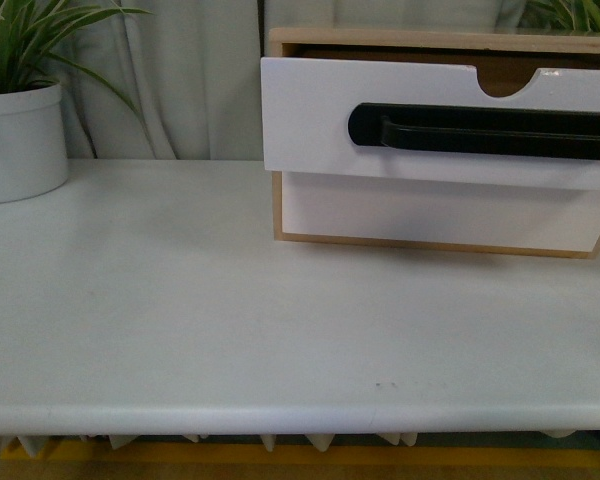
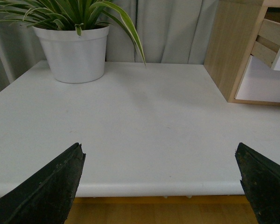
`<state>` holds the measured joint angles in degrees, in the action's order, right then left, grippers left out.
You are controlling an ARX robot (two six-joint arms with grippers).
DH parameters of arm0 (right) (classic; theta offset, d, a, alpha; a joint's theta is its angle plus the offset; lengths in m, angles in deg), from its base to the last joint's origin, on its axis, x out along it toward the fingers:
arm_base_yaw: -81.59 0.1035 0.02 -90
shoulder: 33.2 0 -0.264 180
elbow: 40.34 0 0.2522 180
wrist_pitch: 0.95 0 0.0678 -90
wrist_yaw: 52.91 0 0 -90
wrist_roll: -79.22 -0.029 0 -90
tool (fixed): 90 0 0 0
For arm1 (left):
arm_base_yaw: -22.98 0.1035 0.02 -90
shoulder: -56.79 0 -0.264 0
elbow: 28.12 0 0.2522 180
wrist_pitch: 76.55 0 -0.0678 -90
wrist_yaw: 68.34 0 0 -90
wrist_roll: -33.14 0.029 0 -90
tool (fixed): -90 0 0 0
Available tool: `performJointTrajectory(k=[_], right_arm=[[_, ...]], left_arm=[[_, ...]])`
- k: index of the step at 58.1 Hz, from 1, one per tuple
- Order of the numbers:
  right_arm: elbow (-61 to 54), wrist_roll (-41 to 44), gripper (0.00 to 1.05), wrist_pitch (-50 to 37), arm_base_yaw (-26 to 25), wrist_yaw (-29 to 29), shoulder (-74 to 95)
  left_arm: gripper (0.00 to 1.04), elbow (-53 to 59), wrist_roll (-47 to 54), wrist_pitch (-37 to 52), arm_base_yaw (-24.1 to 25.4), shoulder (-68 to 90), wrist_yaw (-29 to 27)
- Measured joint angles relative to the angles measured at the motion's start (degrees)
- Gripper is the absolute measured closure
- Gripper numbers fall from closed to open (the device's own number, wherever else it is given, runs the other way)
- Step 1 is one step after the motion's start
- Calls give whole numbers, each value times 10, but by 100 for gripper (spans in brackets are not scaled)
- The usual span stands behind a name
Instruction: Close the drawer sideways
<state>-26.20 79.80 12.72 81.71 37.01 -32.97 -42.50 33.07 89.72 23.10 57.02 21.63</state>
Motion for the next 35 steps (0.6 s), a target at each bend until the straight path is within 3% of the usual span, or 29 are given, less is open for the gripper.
performJointTrajectory(k=[35], right_arm=[[0, 0, 9, 0, 0, 0, 0]], left_arm=[[6, 0, 0, 0, 0, 0, 0]])
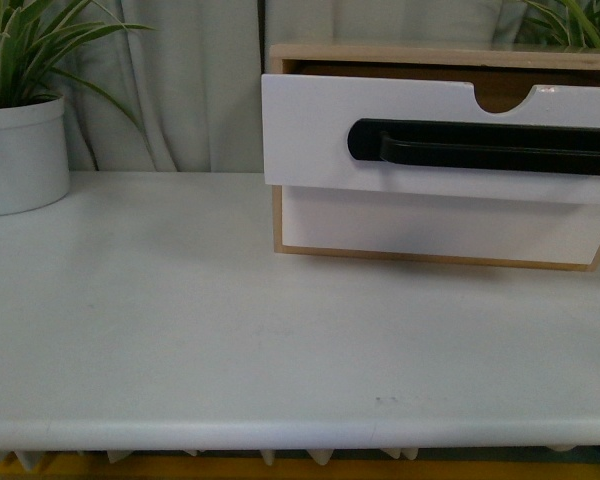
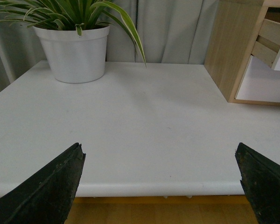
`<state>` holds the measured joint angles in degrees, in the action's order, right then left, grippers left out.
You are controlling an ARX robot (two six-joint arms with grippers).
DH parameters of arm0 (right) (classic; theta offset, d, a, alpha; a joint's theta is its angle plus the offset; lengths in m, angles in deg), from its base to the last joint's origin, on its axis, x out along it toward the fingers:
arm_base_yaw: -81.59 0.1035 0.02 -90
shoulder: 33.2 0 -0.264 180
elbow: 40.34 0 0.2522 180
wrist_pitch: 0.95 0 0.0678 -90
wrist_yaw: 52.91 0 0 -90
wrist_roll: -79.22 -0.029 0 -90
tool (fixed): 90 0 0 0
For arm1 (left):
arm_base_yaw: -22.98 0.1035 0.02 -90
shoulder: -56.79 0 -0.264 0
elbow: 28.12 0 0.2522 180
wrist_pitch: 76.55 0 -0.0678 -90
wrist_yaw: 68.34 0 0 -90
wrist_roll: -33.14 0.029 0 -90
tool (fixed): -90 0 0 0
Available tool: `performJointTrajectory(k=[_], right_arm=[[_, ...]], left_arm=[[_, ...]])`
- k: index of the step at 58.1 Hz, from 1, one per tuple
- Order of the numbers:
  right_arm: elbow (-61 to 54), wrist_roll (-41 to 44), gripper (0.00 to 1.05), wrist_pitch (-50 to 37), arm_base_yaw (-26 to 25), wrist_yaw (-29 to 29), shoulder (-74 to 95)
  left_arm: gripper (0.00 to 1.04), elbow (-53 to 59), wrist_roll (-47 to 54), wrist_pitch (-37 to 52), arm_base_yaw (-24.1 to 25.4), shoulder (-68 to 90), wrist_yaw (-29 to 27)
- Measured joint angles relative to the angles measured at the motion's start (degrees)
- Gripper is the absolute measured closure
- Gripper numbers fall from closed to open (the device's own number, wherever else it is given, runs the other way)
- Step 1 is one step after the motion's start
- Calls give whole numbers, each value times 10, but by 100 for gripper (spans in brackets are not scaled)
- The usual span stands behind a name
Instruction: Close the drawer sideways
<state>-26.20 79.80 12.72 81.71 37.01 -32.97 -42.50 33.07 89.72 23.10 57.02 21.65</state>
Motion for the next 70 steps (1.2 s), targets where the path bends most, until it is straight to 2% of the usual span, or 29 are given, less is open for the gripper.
performJointTrajectory(k=[24, 27, 29, 32, 35, 38, 41, 44, 48, 54, 58, 64, 70], right_arm=[[0, 0, 9, 0, 0, 0, 0], [15, -9, 9, 40, 5, 39, 21], [29, -10, 9, 51, 0, 45, 55], [48, -10, 9, 31, -25, 20, 110], [62, -6, 9, 9, -45, -4, 146], [83, 5, 9, -19, -69, -32, 190], [106, 24, 9, -41, -87, -51, 231], [123, 46, 9, -55, -93, -62, 261], [148, 97, 9, -63, -97, -79, 308], [175, 158, 9, -64, -97, -89, 359], [197, 208, 9, -63, -96, -96, 391], [230, 252, 9, -62, -94, -107, 427], [278, 299, 9, -52, -94, -119, 477]], left_arm=[[6, 0, 0, 0, 0, 0, 0], [6, 0, 0, 0, 0, 0, 0], [6, 0, 0, 0, 0, 0, 0], [6, 0, 19, 16, -21, 11, -64], [6, 0, 45, 68, -58, 48, -151], [6, 0, 82, 123, -91, 99, -200], [6, 0, 124, 188, -116, 142, -230], [6, -1, 173, 266, -145, 199, -236], [6, -4, 256, 367, -180, 271, -230], [6, -17, 395, 539, -229, 398, -190], [6, -31, 483, 620, -246, 469, -161], [6, -56, 588, 704, -266, 566, -124], [6, -92, 673, 730, -277, 646, -78]])
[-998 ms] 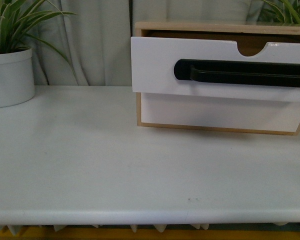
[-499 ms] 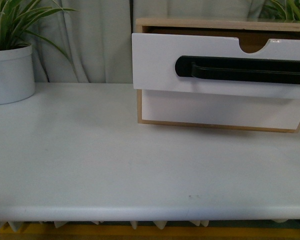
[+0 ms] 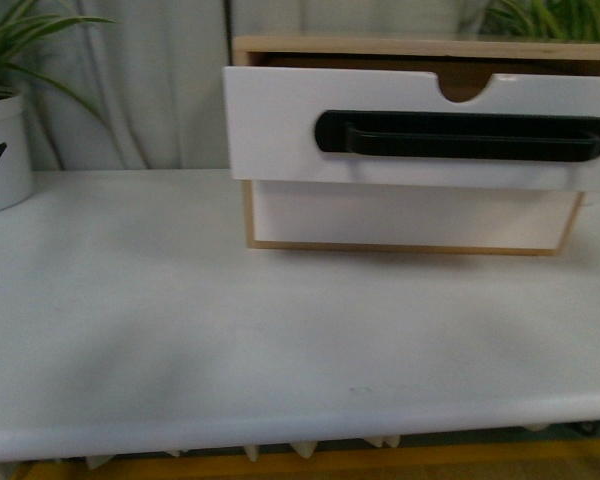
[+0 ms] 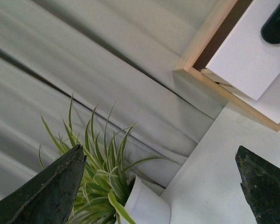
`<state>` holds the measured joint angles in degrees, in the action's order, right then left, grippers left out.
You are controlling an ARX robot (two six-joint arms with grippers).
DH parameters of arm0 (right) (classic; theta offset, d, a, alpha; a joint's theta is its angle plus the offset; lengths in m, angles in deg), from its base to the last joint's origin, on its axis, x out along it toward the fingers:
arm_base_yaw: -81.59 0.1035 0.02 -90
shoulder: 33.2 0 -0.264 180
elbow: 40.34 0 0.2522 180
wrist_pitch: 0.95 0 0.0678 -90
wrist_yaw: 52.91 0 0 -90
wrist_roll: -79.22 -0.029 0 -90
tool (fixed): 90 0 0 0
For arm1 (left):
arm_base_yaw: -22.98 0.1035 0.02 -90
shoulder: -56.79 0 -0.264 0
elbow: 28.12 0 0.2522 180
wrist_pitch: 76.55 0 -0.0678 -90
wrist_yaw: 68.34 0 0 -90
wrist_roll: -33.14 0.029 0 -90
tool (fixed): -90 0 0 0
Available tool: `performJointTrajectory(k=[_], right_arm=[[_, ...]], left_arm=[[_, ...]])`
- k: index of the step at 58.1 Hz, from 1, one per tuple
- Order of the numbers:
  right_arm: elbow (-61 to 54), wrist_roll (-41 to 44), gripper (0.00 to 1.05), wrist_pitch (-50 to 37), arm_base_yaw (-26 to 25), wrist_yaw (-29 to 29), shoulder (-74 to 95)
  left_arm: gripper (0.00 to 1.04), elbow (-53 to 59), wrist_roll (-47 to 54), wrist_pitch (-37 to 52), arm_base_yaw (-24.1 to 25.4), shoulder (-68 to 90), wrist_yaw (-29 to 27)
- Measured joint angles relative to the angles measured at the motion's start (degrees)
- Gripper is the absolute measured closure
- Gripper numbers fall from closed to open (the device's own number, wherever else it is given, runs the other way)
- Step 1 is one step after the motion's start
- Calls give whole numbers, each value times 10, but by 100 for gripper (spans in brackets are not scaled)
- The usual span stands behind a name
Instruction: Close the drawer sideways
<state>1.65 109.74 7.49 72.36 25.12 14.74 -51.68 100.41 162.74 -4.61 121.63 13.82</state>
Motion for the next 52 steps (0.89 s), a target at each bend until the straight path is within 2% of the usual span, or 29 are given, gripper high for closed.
performJointTrajectory(k=[6, 16, 23, 35, 41, 52], right_arm=[[40, 32, 9, 13, 0, -9, 38], [96, 53, 9, 32, 2, -23, 89], [133, 47, 9, 35, -3, -32, 122], [189, 7, 9, 52, -13, -47, 157], [219, -7, 9, 73, -20, -52, 174], [267, -12, 9, 120, -30, -53, 202]], left_arm=[[6, -35, 37, -17, -8, 47, 61], [6, -87, 58, -50, 0, 97, 110], [6, -123, 44, -70, 25, 123, 116], [6, -216, 57, -129, 101, 180, 138], [6, -250, 111, -197, 106, 186, 138], [6, -290, 169, -289, 97, 195, 105]])
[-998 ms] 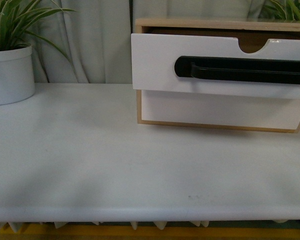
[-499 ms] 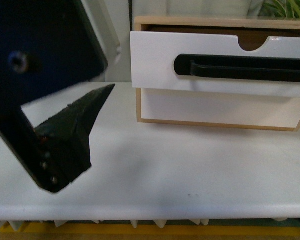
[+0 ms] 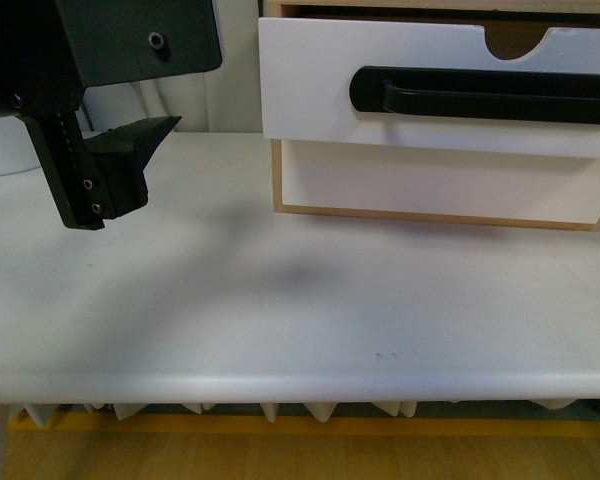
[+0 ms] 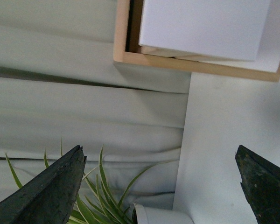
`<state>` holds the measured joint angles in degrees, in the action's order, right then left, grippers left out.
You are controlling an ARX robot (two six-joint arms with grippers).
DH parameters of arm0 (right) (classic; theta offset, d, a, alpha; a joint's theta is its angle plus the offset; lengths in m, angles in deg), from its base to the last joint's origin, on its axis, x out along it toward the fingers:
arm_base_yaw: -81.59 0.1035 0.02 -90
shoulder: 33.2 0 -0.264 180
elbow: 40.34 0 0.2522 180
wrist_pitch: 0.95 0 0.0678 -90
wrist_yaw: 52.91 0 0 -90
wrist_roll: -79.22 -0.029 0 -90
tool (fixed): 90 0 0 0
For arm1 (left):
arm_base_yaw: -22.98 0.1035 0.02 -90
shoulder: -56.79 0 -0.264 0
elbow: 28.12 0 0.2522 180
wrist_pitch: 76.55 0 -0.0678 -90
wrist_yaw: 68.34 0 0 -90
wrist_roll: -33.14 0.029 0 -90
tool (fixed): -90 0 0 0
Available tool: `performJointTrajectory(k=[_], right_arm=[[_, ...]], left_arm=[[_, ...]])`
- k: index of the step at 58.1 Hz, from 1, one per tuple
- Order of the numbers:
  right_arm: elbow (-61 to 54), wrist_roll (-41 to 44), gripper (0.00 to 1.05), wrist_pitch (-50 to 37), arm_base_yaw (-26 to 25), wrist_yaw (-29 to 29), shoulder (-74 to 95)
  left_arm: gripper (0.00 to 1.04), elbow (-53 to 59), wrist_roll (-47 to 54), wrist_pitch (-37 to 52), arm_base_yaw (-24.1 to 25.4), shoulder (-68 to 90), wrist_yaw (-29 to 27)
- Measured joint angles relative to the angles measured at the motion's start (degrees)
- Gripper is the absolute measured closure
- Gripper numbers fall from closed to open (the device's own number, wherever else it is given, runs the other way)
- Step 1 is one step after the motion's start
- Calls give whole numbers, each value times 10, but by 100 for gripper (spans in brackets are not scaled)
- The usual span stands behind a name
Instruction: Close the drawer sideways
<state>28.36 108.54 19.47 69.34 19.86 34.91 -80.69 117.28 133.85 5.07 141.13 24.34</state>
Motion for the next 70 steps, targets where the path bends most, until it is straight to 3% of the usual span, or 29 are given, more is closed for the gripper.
performJointTrajectory(k=[29, 44, 70], right_arm=[[30, 77, 9, 56, 40, 21, 24], [40, 136, 9, 51, 54, 47, 47], [63, 142, 9, 48, 56, 49, 73]], left_arm=[[6, -121, -65, -181, -60, 20, -137], [6, -156, -125, -206, -93, 32, -153], [6, -199, -149, -203, -120, 70, -164]])
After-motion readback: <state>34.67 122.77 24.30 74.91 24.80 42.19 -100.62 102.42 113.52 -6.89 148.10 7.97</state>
